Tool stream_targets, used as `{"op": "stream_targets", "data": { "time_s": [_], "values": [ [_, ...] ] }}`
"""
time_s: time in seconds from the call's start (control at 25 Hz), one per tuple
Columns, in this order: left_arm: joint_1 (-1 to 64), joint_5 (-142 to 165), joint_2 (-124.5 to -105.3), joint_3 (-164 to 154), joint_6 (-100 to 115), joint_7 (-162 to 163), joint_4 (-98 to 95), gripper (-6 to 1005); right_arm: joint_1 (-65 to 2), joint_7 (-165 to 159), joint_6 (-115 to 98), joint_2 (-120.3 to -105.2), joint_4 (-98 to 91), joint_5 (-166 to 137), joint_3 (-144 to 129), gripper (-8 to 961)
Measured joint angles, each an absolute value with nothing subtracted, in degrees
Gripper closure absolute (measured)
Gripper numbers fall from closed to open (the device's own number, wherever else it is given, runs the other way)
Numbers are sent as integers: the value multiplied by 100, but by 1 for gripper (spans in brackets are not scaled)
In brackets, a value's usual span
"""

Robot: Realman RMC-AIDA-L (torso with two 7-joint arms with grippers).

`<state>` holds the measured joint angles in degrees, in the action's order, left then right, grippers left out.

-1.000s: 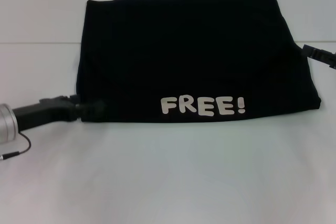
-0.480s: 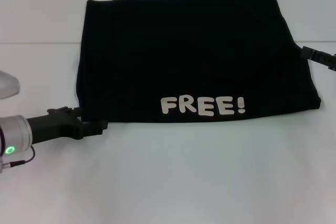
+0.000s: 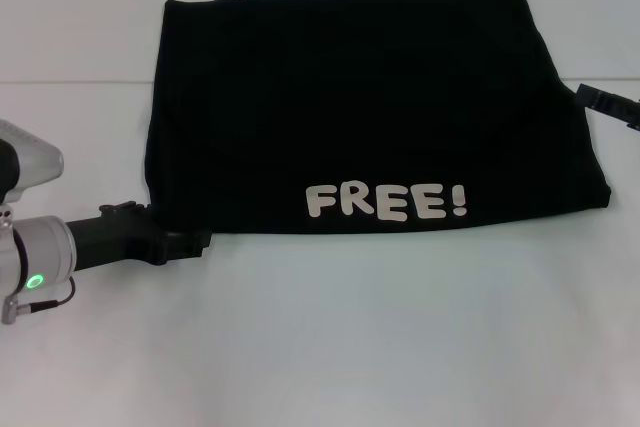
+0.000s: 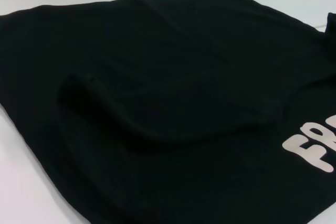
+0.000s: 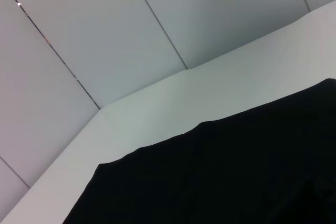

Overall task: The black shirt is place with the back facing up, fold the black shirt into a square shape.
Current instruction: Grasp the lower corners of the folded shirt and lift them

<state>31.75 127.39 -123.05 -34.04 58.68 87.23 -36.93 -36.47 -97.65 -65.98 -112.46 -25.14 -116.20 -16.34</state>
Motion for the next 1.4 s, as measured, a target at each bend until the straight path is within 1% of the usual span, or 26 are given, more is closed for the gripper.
{"op": "stream_targets", "data": {
  "time_s": [0.36, 0.8, 1.0, 1.08, 1.24, 1.32, 1.4],
  "values": [
    [3201, 12749, -12287, -3403, 5716, 8837, -3697, 244, -3656, -9765, -6589, -11223, -2514, -11610, -1634, 160],
    [3199, 12754, -12287, -3401, 5712, 8837, -3705, 444, -3635, -9765, -6635, -11210, -2514, -11610, -1635, 162],
    [3203, 12754, -12278, -3401, 5716, 8848, -3713, 680, -3625, -9775, -6601, -11168, -2514, -11647, -1668, 166],
    [3206, 12754, -12269, -3401, 5736, 8875, -3731, 753, -3608, -9827, -6538, -11132, -2513, -11713, -1685, 169],
    [3210, 12775, -12251, -3404, 5804, 8978, -3836, 900, -3589, -10162, -6435, -10986, -2520, -12106, -1695, 173],
    [3204, 12813, -12248, -3400, 5880, 9056, -3912, 999, -3610, -10501, -6392, -10898, -2557, -12490, -1696, 175],
    [3195, 12845, -12236, -3397, 5968, 9128, -3983, 999, -3641, -10806, -6360, -10854, -2643, -12869, -1696, 177]
  ]
}}
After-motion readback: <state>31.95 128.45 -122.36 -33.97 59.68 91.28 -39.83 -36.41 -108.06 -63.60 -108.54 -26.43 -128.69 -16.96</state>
